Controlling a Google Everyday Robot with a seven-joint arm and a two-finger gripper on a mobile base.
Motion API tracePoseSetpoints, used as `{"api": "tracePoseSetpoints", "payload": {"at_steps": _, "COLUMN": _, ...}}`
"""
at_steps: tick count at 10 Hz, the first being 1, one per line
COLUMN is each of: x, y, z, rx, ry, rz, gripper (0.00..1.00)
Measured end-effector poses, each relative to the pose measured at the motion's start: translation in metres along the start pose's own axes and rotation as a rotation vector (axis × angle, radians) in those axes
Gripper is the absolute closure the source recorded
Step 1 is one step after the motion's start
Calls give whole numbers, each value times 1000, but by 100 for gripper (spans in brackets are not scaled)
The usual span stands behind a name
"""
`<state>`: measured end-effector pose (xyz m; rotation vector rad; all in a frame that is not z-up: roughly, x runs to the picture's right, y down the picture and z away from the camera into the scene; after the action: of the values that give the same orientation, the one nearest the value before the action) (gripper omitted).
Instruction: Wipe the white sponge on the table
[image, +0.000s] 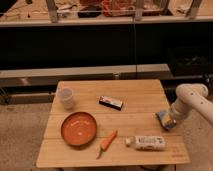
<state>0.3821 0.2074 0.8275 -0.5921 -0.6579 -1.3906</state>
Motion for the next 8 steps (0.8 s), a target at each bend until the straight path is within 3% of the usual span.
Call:
{"api": "tracePoseSetpoints", "payload": {"at_steps": 4, "x": 37, "y": -18, "z": -3, "rx": -8, "ry": 0, "rz": 20, "gripper": 62}}
{"api": "tracePoseSetpoints", "payload": {"at_steps": 8, "x": 50, "y": -75, "z": 4, "rx": -39, "ry": -13, "rz": -51, "gripper": 62}}
